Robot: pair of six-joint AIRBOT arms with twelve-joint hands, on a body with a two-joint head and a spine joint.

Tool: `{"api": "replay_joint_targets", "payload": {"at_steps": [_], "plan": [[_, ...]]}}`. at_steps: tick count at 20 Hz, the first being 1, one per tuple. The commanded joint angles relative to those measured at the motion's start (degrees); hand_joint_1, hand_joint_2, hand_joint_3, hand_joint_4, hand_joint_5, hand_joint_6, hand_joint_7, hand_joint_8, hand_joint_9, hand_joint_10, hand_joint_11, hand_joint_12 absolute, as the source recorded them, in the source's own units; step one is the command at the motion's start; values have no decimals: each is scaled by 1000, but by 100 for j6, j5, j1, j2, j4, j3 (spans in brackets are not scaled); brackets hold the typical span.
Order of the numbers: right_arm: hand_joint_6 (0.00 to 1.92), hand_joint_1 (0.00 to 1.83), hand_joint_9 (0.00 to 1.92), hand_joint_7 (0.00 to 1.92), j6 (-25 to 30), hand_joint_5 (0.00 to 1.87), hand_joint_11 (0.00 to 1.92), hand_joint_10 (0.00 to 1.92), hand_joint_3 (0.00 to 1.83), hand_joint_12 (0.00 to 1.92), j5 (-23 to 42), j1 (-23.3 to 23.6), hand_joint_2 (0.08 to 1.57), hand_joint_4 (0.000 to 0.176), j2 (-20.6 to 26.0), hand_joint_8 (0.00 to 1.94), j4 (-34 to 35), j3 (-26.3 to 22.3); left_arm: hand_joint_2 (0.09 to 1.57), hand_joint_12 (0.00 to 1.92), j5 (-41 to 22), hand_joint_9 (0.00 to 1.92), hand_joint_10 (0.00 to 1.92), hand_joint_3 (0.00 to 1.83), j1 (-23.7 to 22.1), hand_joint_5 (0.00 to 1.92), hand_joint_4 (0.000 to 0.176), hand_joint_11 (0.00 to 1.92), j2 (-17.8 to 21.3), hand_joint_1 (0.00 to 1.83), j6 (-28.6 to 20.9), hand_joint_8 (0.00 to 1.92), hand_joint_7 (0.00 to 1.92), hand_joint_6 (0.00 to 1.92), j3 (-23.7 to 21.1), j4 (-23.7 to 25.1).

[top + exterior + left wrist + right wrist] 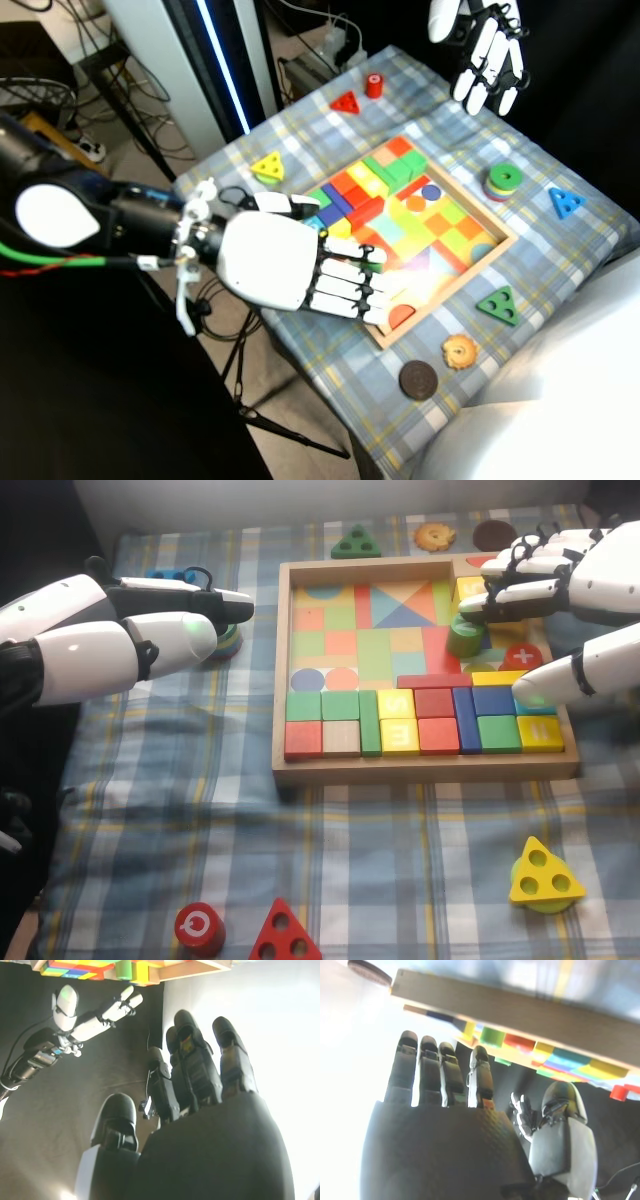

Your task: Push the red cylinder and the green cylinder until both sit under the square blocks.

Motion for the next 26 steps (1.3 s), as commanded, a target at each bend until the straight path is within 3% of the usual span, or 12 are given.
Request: {"api": "replay_joint_targets", "payload": {"at_steps": [1, 3, 7, 12, 16, 19, 21, 23, 26], "plan": [[0, 0, 0, 0, -17, 109, 0, 0, 0, 0, 367, 65, 1025, 176, -11, 0, 123, 34, 1408, 444, -694, 547, 3, 0, -51, 524, 141, 0, -8, 2, -63, 1, 496, 2, 30, -26], [0, 0, 0, 0, -17, 104, 0, 0, 0, 0, 321, 65, 1007, 176, -21, 0, 21, 34, 1410, 445, -694, 533, 0, 1, -51, 529, 128, 0, -9, 11, -63, 0, 494, 4, 31, -26], [2, 0, 0, 0, -16, 103, 0, 0, 0, 0, 272, 64, 1015, 176, 13, 0, -130, -46, 1413, 418, -691, 534, 6, 0, -47, 536, 120, 15, -8, 31, -68, 2, 499, 2, 31, -26], [4, 0, 0, 0, -16, 109, 0, 0, 0, 0, 273, 61, 1005, 176, 180, 0, -246, -199, 1411, 389, -695, 530, 0, 0, -23, 526, 134, 0, -8, 11, -157, 0, 500, 1, 41, -26], [6, 0, 0, 0, -16, 119, 0, 0, 0, 0, 276, 49, 1005, 176, 352, 0, -315, -352, 1409, 396, -711, 538, 2, 0, 3, 531, 124, 10, -8, 2, -196, 0, 502, 2, 42, -26], [9, 0, 0, 0, -16, 127, 0, 0, 0, 0, 278, 46, 995, 176, 405, 0, -357, -412, 1406, 395, -714, 536, 1, 0, 22, 527, 132, 6, -8, 0, -221, 0, 502, 0, 43, -27], [8, 0, 0, 0, -16, 129, 0, 0, 0, 0, 279, 38, 1003, 176, 432, 0, -381, -448, 1406, 404, -721, 554, 6, 0, 28, 543, 127, 15, -8, 28, -249, 2, 511, 4, 48, -27], [13, 0, 0, 0, -14, 146, 0, 0, 0, 0, 280, 4, 1009, 176, 465, 0, -393, -492, 1402, 399, -722, 545, 1, 0, 28, 532, 136, 0, -8, 24, -261, 0, 505, 0, 49, -27], [9, 0, 0, 0, -14, 151, 0, 0, 0, 0, 282, -64, 1004, 176, 513, 0, -438, -583, 1403, 399, -721, 540, 0, 0, 39, 532, 133, 1, -8, 14, -273, 1, 508, 1, 50, -27]]}}
